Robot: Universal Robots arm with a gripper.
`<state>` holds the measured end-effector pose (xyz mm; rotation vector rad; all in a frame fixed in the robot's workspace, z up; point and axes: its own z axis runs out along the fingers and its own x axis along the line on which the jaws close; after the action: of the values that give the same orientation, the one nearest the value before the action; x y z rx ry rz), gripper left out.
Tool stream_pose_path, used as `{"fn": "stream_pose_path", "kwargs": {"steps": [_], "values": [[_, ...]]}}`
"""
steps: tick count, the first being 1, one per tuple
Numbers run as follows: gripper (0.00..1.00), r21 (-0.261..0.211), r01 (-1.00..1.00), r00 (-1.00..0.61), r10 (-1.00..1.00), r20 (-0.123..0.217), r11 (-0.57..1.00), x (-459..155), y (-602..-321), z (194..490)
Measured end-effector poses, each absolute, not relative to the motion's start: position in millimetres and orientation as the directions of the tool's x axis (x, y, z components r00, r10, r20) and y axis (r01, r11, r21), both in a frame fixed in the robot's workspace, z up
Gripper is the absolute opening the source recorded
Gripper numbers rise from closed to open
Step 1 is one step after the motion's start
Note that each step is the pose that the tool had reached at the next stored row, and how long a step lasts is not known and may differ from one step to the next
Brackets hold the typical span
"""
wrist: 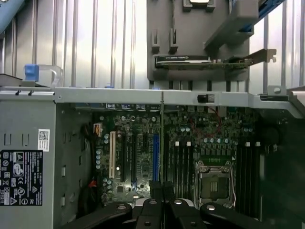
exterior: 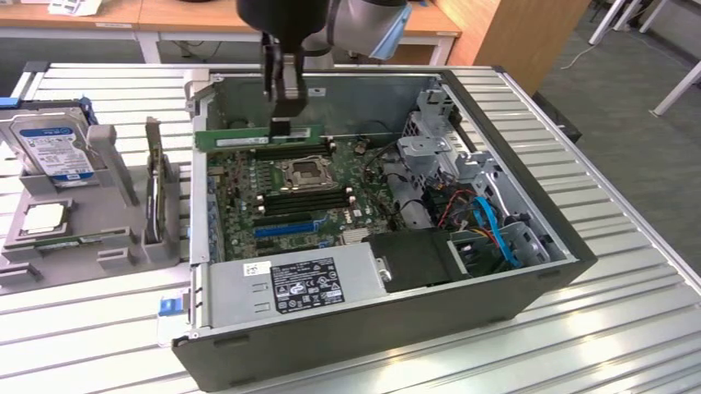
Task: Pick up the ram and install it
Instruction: 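Pick up the ram and move it above insertion slot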
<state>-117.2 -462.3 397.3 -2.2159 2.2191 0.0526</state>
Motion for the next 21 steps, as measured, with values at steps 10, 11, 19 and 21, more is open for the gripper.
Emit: {"fn": "stream_pose_path", "kwargs": {"steps": [10,11,19,21], "values": [[0.12,0.020,-1.000,-0.002,-1.000,-0.027,0.001,-84,-462,397],[0.12,0.020,-1.000,-0.002,-1.000,-0.027,0.001,-80,-462,397],[0.12,0.020,-1.000,-0.002,-1.000,-0.027,0.001,-58,-462,397],[0.12,0.020,-1.000,-0.002,-1.000,-0.027,0.001,-55,-462,397]]}}
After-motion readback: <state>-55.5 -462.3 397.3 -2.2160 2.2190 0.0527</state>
